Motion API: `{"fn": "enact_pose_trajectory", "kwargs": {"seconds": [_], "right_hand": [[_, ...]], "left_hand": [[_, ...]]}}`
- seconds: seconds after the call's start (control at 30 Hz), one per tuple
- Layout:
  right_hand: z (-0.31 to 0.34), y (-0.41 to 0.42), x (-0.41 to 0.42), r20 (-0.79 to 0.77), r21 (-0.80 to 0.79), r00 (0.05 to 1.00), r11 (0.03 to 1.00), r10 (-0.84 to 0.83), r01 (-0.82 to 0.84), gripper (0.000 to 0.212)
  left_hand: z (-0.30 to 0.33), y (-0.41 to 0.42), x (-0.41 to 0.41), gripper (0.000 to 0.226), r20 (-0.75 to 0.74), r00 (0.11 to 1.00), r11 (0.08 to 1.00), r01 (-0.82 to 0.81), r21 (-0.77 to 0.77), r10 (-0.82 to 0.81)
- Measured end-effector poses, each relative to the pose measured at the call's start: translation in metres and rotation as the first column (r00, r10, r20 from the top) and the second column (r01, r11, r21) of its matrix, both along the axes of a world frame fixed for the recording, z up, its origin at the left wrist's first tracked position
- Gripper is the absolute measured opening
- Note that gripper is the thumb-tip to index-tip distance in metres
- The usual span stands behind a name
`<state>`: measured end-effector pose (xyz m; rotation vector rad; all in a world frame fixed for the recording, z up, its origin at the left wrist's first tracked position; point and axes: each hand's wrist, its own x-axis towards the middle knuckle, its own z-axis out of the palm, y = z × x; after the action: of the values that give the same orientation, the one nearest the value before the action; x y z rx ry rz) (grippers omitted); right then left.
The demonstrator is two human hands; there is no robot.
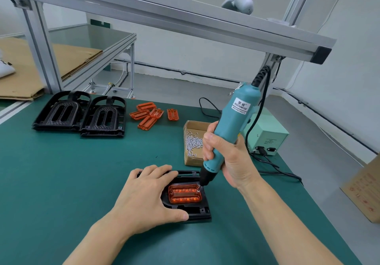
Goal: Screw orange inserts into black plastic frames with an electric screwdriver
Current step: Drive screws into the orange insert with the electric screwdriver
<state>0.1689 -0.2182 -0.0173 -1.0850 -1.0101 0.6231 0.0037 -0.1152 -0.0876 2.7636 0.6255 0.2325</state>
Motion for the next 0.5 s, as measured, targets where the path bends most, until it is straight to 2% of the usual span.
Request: {"fn": "enact_pose_trajectory", "kwargs": {"seconds": [0.13,0.3,0.5], "right_hand": [[-0.0007,0.0005,-0.001,0.059,-0.019,0.997,0.999,0.042,-0.041,0.017],[-0.0011,0.0017,-0.0069,0.124,-0.052,0.988,0.995,0.095,-0.089,0.01],[0.0047,0.0038,-0.0056,0.052,-0.077,0.988,0.987,0.144,-0.14,0.016]], "left_hand": [[0.0028,-0.0013,-0.0017,0.091,0.003,1.0,0.999,0.021,-0.028,-0.021],[0.0035,-0.0008,-0.0022,0.081,-0.007,0.999,0.998,0.046,-0.05,-0.047],[0.0028,0.0004,-0.0023,0.07,-0.032,0.998,0.996,0.054,-0.071,-0.057]]}}
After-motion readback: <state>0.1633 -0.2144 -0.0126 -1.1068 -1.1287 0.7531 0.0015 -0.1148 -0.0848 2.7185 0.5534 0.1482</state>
